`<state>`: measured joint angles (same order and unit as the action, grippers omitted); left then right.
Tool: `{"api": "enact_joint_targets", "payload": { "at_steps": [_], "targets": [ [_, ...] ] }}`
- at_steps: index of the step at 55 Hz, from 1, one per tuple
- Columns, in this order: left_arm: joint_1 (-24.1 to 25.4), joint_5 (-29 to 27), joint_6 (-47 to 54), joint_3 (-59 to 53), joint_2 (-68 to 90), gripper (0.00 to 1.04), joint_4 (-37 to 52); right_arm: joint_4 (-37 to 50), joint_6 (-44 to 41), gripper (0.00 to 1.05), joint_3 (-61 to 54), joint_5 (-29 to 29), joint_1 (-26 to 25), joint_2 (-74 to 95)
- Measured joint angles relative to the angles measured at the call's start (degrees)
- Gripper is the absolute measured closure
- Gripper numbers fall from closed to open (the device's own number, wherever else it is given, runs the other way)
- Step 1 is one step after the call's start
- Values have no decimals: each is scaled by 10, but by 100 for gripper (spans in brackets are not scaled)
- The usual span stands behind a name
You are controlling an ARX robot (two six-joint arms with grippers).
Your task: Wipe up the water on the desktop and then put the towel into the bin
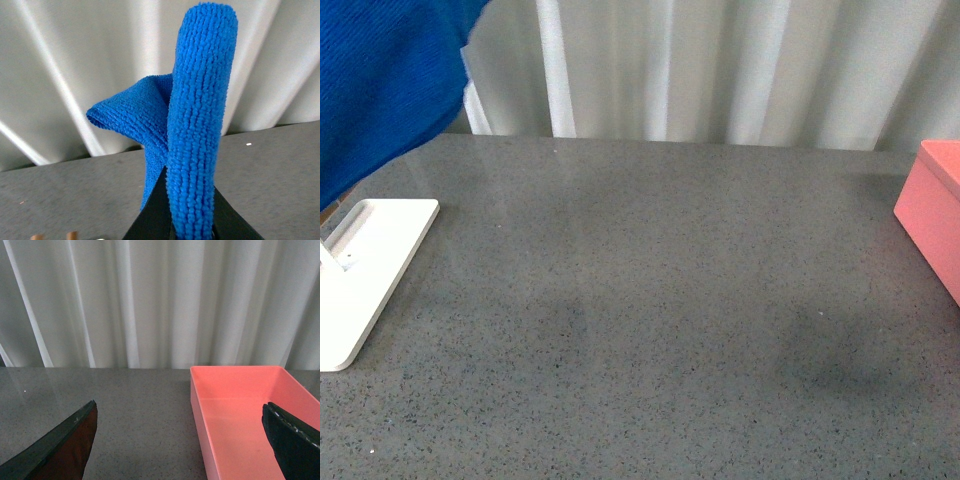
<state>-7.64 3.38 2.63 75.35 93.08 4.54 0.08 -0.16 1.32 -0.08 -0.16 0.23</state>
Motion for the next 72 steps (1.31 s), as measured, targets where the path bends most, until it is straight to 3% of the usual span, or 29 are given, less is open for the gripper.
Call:
{"api": "enact_joint_targets", "payload": {
  "at_steps": [19, 36, 55, 72],
  "targets": [
    [-146, 23, -76, -60, -35, 101, 34, 0, 0, 7, 0, 0, 0, 0],
    [-251, 89, -188, -144, -1, 101, 168, 0, 0, 7, 0, 0, 0, 0],
    [-270, 161, -271, -185, 64, 101, 318, 0, 0, 7, 0, 0, 0, 0],
    [-273, 151, -301, -132, 100, 101, 328, 0, 0, 7, 0, 0, 0, 0]
  ]
}}
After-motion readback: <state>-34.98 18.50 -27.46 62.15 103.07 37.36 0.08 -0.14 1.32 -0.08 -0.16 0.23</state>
